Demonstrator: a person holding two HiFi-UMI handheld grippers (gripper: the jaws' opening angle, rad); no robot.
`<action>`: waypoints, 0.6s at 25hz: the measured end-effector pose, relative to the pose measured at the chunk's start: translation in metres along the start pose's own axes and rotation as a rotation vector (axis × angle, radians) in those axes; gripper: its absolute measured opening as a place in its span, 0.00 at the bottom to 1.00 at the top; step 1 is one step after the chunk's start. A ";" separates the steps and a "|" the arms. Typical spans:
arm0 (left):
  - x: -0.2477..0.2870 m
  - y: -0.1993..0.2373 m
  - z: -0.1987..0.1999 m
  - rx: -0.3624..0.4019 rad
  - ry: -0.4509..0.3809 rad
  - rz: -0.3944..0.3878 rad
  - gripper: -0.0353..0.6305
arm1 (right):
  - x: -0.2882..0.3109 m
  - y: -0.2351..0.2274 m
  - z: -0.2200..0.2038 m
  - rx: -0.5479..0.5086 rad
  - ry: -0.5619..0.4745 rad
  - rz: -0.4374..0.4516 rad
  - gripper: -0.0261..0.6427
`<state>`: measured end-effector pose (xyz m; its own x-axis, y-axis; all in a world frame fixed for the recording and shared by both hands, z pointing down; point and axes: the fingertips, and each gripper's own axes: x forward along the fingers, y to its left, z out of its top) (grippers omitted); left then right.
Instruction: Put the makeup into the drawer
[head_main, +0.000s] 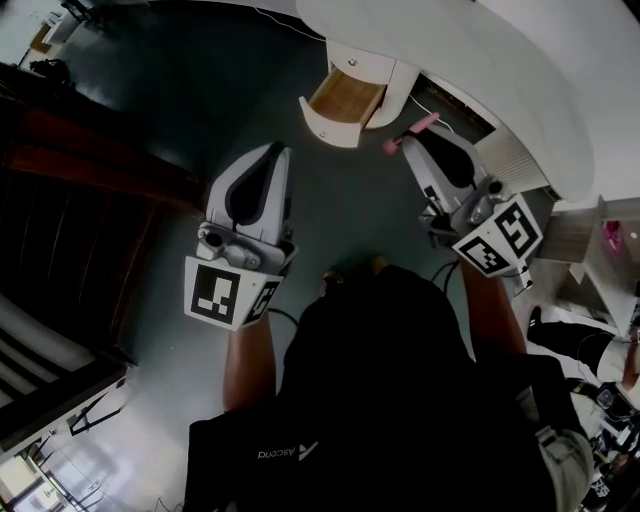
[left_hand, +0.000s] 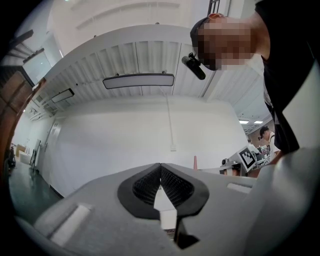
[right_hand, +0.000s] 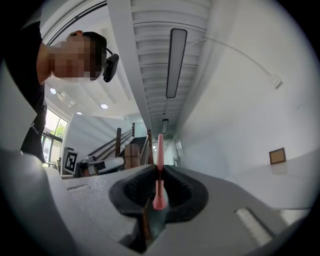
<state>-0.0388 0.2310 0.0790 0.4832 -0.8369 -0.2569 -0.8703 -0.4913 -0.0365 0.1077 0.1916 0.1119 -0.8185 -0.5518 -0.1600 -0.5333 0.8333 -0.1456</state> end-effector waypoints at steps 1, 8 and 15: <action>-0.003 0.006 0.000 0.000 -0.001 -0.001 0.07 | 0.005 0.001 -0.002 -0.007 0.005 -0.005 0.12; -0.018 0.050 -0.007 -0.010 0.000 0.002 0.07 | 0.036 0.012 -0.017 -0.064 0.052 -0.032 0.11; 0.007 0.088 -0.027 -0.009 0.006 0.011 0.07 | 0.071 -0.018 -0.038 -0.088 0.088 -0.035 0.12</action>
<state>-0.1089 0.1753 0.1001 0.4743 -0.8435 -0.2518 -0.8745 -0.4843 -0.0249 0.0515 0.1387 0.1401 -0.8125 -0.5788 -0.0692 -0.5755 0.8154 -0.0624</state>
